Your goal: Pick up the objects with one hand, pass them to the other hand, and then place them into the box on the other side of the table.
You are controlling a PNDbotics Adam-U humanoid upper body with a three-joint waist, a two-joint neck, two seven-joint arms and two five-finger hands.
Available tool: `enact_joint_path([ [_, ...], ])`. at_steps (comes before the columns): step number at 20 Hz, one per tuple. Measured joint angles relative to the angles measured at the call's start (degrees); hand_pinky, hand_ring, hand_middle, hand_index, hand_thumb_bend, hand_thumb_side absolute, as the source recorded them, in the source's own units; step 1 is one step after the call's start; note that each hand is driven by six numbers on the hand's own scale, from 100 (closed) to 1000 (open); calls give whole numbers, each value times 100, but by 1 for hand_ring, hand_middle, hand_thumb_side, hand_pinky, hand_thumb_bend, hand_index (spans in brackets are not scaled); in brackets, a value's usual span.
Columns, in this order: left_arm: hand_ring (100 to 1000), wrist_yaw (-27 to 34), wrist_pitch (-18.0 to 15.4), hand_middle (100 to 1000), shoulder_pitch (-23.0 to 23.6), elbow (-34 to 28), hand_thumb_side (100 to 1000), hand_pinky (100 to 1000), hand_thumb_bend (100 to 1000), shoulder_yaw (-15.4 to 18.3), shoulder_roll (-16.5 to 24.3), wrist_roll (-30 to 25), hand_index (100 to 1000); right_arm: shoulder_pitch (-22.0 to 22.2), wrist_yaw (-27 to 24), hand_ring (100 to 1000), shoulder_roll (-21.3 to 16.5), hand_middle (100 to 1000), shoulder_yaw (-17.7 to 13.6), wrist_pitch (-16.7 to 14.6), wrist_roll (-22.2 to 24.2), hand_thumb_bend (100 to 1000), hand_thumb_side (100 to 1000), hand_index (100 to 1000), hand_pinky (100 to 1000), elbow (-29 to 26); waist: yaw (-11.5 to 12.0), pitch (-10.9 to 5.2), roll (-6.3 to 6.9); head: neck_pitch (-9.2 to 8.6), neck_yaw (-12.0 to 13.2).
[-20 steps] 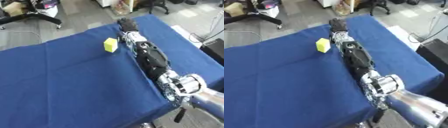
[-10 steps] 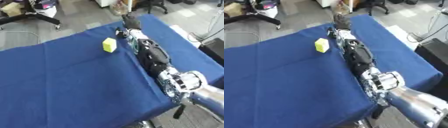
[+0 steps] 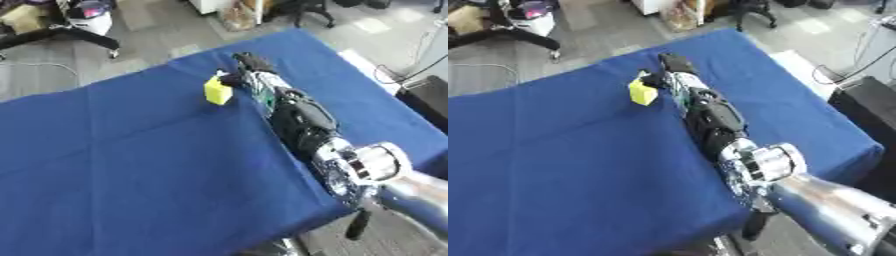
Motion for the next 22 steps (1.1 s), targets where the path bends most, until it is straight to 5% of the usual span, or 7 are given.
enact_joint_path([
  [7,618,-3,-1,602,0,0,545,851,569,0,0,-3,774,7,-480,820,-42,877,372,-193,666,108,868,968,844,-30,0,0,0,0,-13],
  [12,617,-6,-1,601,0,0,544,850,574,0,0,-3,773,10,-359,828,-50,876,438,-272,1145,209,774,970,854,-156,0,0,0,0,-17],
  [16,618,-8,-1,601,0,0,545,850,570,1,0,-3,773,35,-135,826,-50,862,432,-325,1404,245,667,963,856,-281,1,0,0,0,-28],
  [22,617,-23,-1,600,0,0,546,849,567,1,0,-3,773,40,51,795,-50,769,393,-373,1495,183,469,913,841,-324,2,0,0,0,-39],
])
